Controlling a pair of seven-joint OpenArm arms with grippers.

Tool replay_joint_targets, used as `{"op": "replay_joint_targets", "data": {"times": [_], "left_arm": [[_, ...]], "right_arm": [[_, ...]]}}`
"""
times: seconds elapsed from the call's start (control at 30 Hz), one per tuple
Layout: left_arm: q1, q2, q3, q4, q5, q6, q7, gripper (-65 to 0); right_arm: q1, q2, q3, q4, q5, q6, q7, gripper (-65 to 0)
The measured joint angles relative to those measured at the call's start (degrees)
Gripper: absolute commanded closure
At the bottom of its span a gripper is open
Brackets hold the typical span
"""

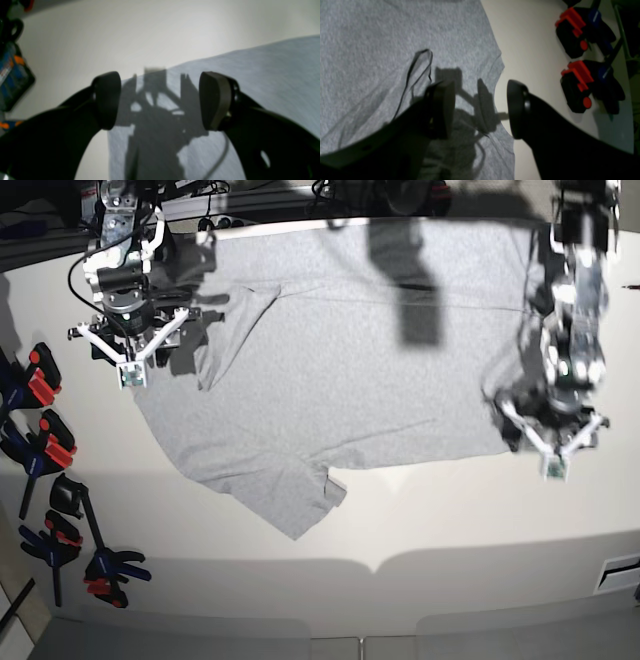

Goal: Fold the T-shirt properly
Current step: 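Move the left gripper to the shirt's side edge and grasp it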

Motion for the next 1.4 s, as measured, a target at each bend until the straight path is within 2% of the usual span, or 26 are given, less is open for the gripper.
{"op": "replay_joint_targets", "data": {"times": [0.1,0.23,0.37,0.5,0.6,0.7,0.83,0.9,0.97,1.1,1.13,1.23,1.4], "left_arm": [[-8.7,-1.1,-0.2,-13.0,-3.7,-0.4,5.8,-44.6],[-18.6,-4.3,-0.2,-29.4,-10.3,-1.7,5.8,-44.6],[-25.0,-7.6,-0.3,-41.6,-18.1,-11.1,4.8,-44.6],[-28.9,-9.2,-0.3,-50.6,-26.4,-18.6,5.9,-44.6],[-29.4,-10.3,-0.3,-54.3,-29.7,-22.3,5.5,-44.5],[-28.2,-10.2,-0.3,-56.5,-29.1,-23.9,2.4,-44.5],[-27.6,-9.5,-0.3,-58.7,-28.9,-27.4,3.1,-44.5],[-27.7,-9.4,-0.3,-58.8,-28.9,-26.9,0.1,-44.5],[-28.2,-9.6,-0.3,-58.8,-28.4,-26.9,-0.1,-44.5],[-28.3,-9.4,-0.3,-58.8,-22.0,-26.7,-2.1,-44.5],[-28.1,-9.4,-0.3,-58.8,-21.1,-25.5,-2.1,-44.5],[-27.5,-9.6,-0.3,-58.8,-22.4,-24.8,-2.3,-44.5],[-22.4,-9.1,-0.3,-58.7,-22.6,-25.3,-10.8,-44.5]], "right_arm": [[0.0,0.0,0.0,0.0,0.0,0.0,-0.2,-31.0],[0.0,0.0,0.0,0.0,0.0,0.0,-1.9,-31.0],[0.0,0.0,0.0,0.0,0.0,0.0,-2.9,-31.0],[0.1,0.0,0.0,0.0,0.0,0.0,-3.1,-31.0],[0.1,0.0,0.0,0.0,0.0,0.0,-3.5,-31.0],[0.1,0.0,0.0,0.0,0.0,0.0,-3.8,-31.0],[0.1,0.0,0.0,0.0,0.0,0.0,-4.1,-31.0],[0.1,0.0,0.0,0.0,0.0,0.0,-4.2,-31.0],[0.1,0.0,0.0,0.0,0.0,0.0,-4.2,-31.0],[0.1,0.0,0.0,0.0,0.0,0.0,-4.2,-31.0],[0.1,0.0,0.0,0.0,0.0,0.0,-4.2,-31.0],[0.1,0.0,0.0,0.0,0.0,0.0,-4.2,-31.0],[0.1,0.0,0.0,0.0,0.0,0.0,-4.2,-31.0]]}}
